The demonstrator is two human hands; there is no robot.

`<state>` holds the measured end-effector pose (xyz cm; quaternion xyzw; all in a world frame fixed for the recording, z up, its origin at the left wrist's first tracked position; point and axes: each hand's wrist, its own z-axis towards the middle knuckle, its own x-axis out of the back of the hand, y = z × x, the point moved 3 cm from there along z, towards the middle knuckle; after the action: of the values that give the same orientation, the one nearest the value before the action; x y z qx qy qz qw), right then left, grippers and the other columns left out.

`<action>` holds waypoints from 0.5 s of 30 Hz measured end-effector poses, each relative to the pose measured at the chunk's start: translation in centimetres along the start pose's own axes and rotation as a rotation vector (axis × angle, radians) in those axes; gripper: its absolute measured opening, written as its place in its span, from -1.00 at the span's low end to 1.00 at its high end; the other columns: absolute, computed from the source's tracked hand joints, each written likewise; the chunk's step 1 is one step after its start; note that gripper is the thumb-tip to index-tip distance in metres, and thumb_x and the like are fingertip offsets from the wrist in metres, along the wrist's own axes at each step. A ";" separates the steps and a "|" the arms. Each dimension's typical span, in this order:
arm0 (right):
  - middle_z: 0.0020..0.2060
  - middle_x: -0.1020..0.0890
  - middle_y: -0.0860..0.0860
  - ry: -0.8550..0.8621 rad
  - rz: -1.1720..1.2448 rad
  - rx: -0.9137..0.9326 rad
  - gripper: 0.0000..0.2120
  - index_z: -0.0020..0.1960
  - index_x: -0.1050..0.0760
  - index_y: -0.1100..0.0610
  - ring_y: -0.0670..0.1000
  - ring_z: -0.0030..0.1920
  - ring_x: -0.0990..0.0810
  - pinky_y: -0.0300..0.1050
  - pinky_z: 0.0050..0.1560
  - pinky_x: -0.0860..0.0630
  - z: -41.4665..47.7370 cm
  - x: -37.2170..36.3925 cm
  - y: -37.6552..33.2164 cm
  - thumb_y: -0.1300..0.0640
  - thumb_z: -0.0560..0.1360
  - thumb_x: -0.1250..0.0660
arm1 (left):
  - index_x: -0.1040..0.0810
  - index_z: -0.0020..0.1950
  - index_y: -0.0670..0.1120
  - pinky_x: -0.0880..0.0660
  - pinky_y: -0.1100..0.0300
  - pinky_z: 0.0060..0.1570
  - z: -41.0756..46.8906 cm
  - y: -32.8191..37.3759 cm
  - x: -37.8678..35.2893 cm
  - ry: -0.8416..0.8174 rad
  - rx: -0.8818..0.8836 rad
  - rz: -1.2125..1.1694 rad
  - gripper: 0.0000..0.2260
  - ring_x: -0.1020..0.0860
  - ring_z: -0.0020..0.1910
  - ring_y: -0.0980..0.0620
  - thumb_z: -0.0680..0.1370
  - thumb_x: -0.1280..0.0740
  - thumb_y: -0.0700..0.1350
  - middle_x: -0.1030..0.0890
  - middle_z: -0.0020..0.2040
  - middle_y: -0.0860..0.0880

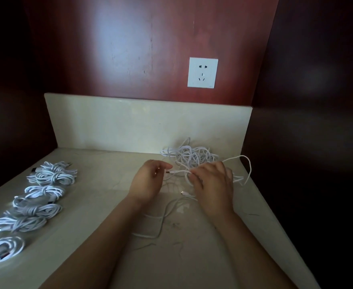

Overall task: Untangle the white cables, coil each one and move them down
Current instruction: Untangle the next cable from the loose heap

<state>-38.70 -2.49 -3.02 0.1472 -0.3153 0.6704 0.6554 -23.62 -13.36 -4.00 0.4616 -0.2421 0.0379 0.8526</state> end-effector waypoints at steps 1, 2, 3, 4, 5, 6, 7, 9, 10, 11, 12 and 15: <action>-0.19 -0.62 -0.15 0.009 0.026 0.021 -0.86 -0.11 -0.64 -0.05 0.00 -0.03 -0.48 -0.10 0.04 -0.28 0.0 0.2 -0.2 -0.02 0.49 -0.30 | -0.63 -0.04 0.12 -0.48 0.22 0.08 0.0 0.6 0.4 0.032 -0.054 0.046 -0.73 -0.55 0.00 0.15 0.59 -0.25 -0.24 -0.55 -0.02 0.12; -0.18 -0.64 -0.15 0.004 0.059 0.048 -0.81 -0.08 -0.64 -0.04 0.00 -0.04 -0.48 -0.09 0.02 -0.31 0.1 0.3 -0.6 -0.02 0.52 -0.25 | -0.65 -0.01 0.11 -0.44 0.27 0.09 0.0 1.2 0.9 0.058 -0.104 0.045 -0.79 -0.53 0.04 0.18 0.59 -0.26 -0.16 -0.53 0.00 0.16; -0.18 -0.64 -0.14 -0.002 0.089 0.078 -0.77 -0.05 -0.64 -0.02 0.00 -0.05 -0.48 -0.07 0.01 -0.36 0.1 0.3 -0.9 -0.02 0.55 -0.21 | -0.65 -0.01 0.12 -0.43 0.30 0.09 -0.1 2.0 1.2 0.061 -0.141 0.014 -0.82 -0.53 0.05 0.22 0.58 -0.25 -0.05 -0.55 0.00 0.16; -0.17 -0.65 -0.13 0.001 0.118 0.104 -0.75 -0.02 -0.64 0.00 0.00 -0.06 -0.49 -0.05 -0.02 -0.41 0.1 0.3 -1.1 -0.01 0.57 -0.19 | -0.64 -0.04 0.14 -0.44 0.30 0.07 -0.2 2.9 1.5 0.029 -0.151 -0.018 -0.81 -0.54 0.03 0.24 0.58 -0.22 0.05 -0.58 -0.03 0.15; -0.16 -0.65 -0.11 0.017 0.154 0.120 -0.75 0.00 -0.64 0.03 0.01 -0.07 -0.50 -0.03 -0.04 -0.44 0.2 0.4 -1.4 0.01 0.58 -0.19 | -0.61 -0.09 0.14 -0.48 0.25 0.03 -0.3 3.8 1.7 -0.036 -0.137 -0.023 -0.78 -0.56 -0.02 0.22 0.58 -0.20 0.13 -0.61 -0.07 0.13; -0.15 -0.66 -0.08 0.046 0.200 0.124 -0.75 0.01 -0.65 0.05 0.01 -0.07 -0.53 -0.03 -0.05 -0.47 0.4 0.5 -1.7 0.03 0.59 -0.20 | -0.56 -0.14 0.10 -0.50 0.18 -0.03 -0.5 4.6 1.8 -0.104 -0.127 0.031 -0.74 -0.58 -0.09 0.17 0.59 -0.18 0.18 -0.63 -0.13 0.10; -0.13 -0.66 -0.07 0.077 0.251 0.116 -0.77 0.02 -0.65 0.06 0.01 -0.07 -0.55 -0.04 -0.04 -0.48 0.7 0.6 -2.0 0.05 0.58 -0.22 | -0.50 -0.18 0.07 -0.49 0.13 -0.09 -0.6 5.1 1.9 -0.158 -0.138 0.144 -0.70 -0.57 -0.14 0.10 0.61 -0.16 0.19 -0.61 -0.20 0.07; -0.11 -0.67 -0.07 0.120 0.366 0.069 -0.81 0.01 -0.65 0.06 -0.02 -0.07 -0.59 -0.11 -0.04 -0.51 1.5 0.8 -3.0 0.09 0.56 -0.25 | -0.39 -0.26 0.07 -0.43 0.10 -0.18 -0.6 6.0 2.4 -0.203 -0.189 0.318 -0.68 -0.52 -0.23 0.05 0.64 -0.12 0.14 -0.54 -0.30 0.07; -0.10 -0.67 -0.08 0.127 0.433 0.032 -0.81 0.00 -0.64 0.07 -0.06 -0.08 -0.59 -0.17 -0.07 -0.51 2.0 0.7 -3.7 0.09 0.55 -0.25 | -0.36 -0.28 0.09 -0.41 0.10 -0.20 -0.5 6.2 2.9 -0.201 -0.206 0.310 -0.68 -0.48 -0.26 0.07 0.66 -0.11 0.11 -0.50 -0.33 0.09; -0.10 -0.67 -0.08 0.119 0.503 -0.014 -0.79 -0.01 -0.65 0.07 -0.11 -0.10 -0.59 -0.22 -0.11 -0.50 2.5 0.6 -4.4 0.08 0.53 -0.24 | -0.37 -0.27 0.10 -0.40 0.11 -0.20 -0.3 6.2 3.3 -0.191 -0.211 0.252 -0.69 -0.46 -0.29 0.11 0.66 -0.12 0.08 -0.48 -0.35 0.11; -0.09 -0.67 -0.09 0.097 0.566 -0.069 -0.76 0.00 -0.65 0.07 -0.14 -0.10 -0.59 -0.26 -0.12 -0.49 2.9 0.3 -5.0 0.06 0.52 -0.22 | -0.40 -0.26 0.08 -0.40 0.12 -0.20 -0.2 6.2 3.7 -0.170 -0.197 0.160 -0.70 -0.45 -0.31 0.15 0.67 -0.13 0.05 -0.49 -0.37 0.14; -0.15 -0.66 -0.13 -0.011 0.621 -0.164 -0.76 -0.03 -0.62 0.03 -0.10 -0.11 -0.61 -0.10 -0.12 -0.54 3.0 -1.3 -6.2 0.04 0.55 -0.19 | -0.49 -0.23 -0.05 -0.35 0.27 -0.28 -0.4 5.2 4.1 -0.075 -0.071 -0.201 -0.70 -0.41 -0.39 0.23 0.68 -0.14 -0.12 -0.48 -0.44 0.19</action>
<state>-33.20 -5.76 -0.13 -0.0054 -0.4017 0.8099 0.4274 -21.35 -10.73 1.68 0.4542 -0.2275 -0.0739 0.8582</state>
